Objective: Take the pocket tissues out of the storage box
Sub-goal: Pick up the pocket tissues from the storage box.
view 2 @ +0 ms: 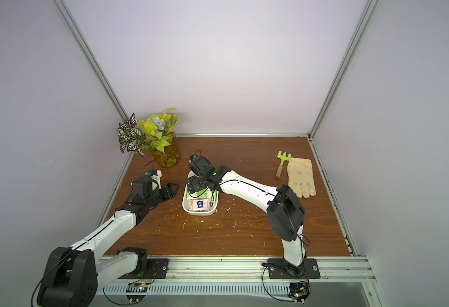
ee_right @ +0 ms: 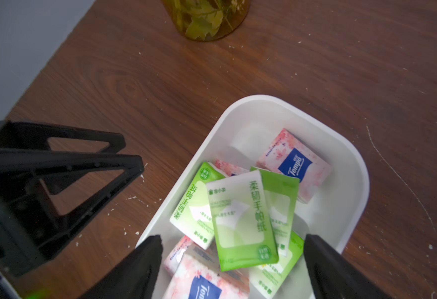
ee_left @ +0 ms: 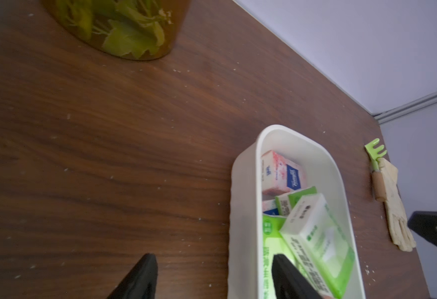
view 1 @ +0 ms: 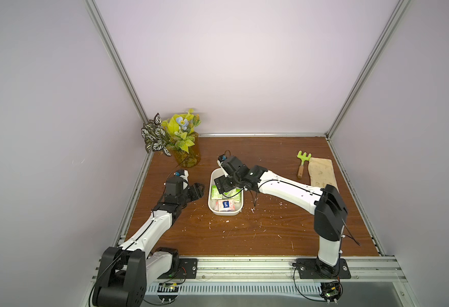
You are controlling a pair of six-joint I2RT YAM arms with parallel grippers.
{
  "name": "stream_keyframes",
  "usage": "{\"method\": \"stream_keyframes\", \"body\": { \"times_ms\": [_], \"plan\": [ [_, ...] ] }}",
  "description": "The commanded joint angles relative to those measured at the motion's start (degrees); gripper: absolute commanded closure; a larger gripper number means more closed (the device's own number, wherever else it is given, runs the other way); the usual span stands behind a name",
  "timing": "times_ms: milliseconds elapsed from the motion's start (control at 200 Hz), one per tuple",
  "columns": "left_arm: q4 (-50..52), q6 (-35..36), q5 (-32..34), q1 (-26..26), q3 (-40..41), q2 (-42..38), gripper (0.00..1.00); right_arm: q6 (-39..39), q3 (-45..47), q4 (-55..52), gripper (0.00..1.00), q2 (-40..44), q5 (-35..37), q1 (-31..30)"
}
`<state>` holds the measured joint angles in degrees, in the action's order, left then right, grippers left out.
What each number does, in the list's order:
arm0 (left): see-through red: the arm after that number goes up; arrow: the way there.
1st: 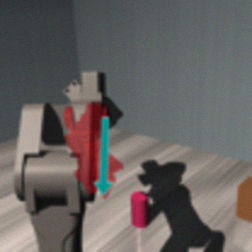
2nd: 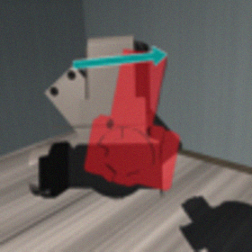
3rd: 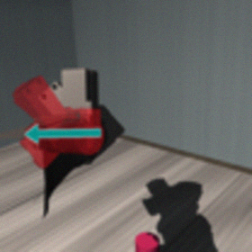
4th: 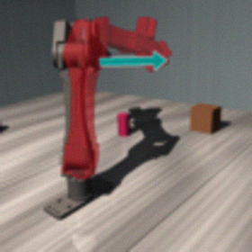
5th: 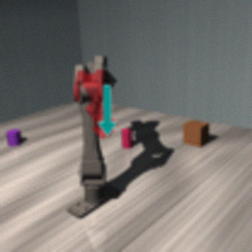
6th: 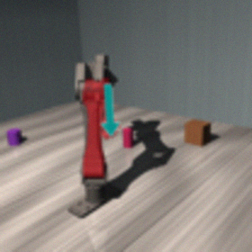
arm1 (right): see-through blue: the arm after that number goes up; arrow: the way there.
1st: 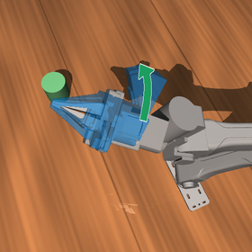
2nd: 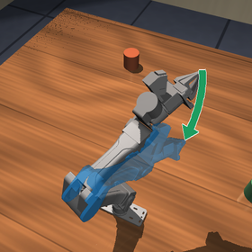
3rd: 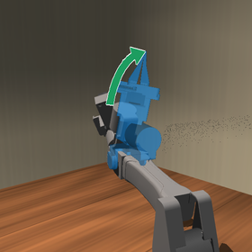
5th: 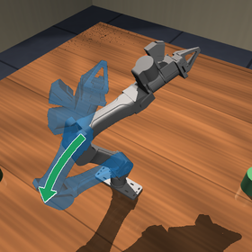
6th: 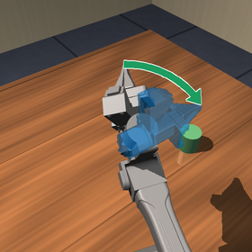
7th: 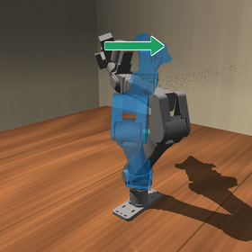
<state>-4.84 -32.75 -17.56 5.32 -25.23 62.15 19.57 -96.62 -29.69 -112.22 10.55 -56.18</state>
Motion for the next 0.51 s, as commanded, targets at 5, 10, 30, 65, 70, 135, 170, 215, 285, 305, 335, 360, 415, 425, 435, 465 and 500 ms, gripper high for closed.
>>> {"method": "stream_keyframes", "body": {
  "times_ms": [5,10,30,65,70,135,170,215,285,305,335,360,415,425,435,465,500],
  "plan": [
    [-1.40,-0.70,1.73,-1.45,1.67,-2.03,0.32,-1.92,-7.64,-10.77,0.08,-4.64,5.28,-1.25],
    [-1.40,-0.72,1.78,-1.45,1.72,-2.07,0.32,-1.91,-7.98,-10.98,0.08,-4.88,5.36,-1.28],
    [-1.25,-0.52,1.89,-1.45,1.68,-2.19,0.32,-1.91,-9.16,-11.83,0.08,-5.82,5.64,-1.40],
    [-0.94,-0.43,2.05,-1.45,1.72,-2.30,0.31,-1.91,-11.15,-13.35,0.09,-7.54,6.00,-1.46],
    [-0.91,-0.41,2.07,-1.45,1.74,-2.34,0.31,-1.91,-11.41,-13.54,0.09,-7.78,6.08,-1.46],
    [-0.63,-0.05,2.18,-1.45,1.68,-2.28,0.31,-1.93,-14.46,-15.66,0.11,-10.47,6.70,-1.47],
    [-0.54,0.04,2.21,-1.44,1.68,-2.14,0.31,-1.92,-15.81,-16.57,0.12,-11.58,7.06,-1.45],
    [-0.44,0.06,2.14,-1.45,1.65,-2.13,0.31,-1.93,-17.05,-17.34,0.12,-12.64,7.82,-1.45],
    [-0.43,0.08,1.86,-1.41,1.68,-2.04,0.31,-1.83,-17.98,-17.86,0.12,-13.41,8.94,-1.43],
    [-0.36,0.13,1.79,-1.45,1.65,-2.08,0.31,-1.84,-17.99,-17.86,0.13,-13.50,9.39,-1.37],
    [-0.35,0.14,1.82,-1.45,1.63,-2.08,0.31,-1.84,-17.99,-17.86,0.12,-13.55,9.99,-1.41],
    [-0.34,0.15,1.83,-1.45,1.54,-2.07,0.31,-1.77,-17.92,-17.86,0.12,-13.55,10.48,-1.33],
    [-0.34,0.15,1.83,-1.45,1.55,-1.95,0.31,-1.77,-17.68,-18.07,0.13,-13.42,11.22,-1.19],
    [-0.34,0.15,1.76,-1.45,1.58,-1.88,0.31,-1.76,-17.58,-18.11,0.13,-13.36,11.27,-1.10],
    [-0.34,0.15,1.75,-1.45,1.57,-1.80,0.31,-1.80,-17.54,-18.18,0.13,-13.37,11.34,-1.11],
    [-0.32,0.15,1.79,-1.41,1.54,-1.77,0.31,-1.81,-17.24,-18.29,0.13,-13.09,11.69,-0.94],
    [-0.43,0.20,1.74,-1.45,1.53,-1.59,0.31,-1.69,-16.72,-18.22,0.13,-12.59,12.05,-0.88]
  ]
}}
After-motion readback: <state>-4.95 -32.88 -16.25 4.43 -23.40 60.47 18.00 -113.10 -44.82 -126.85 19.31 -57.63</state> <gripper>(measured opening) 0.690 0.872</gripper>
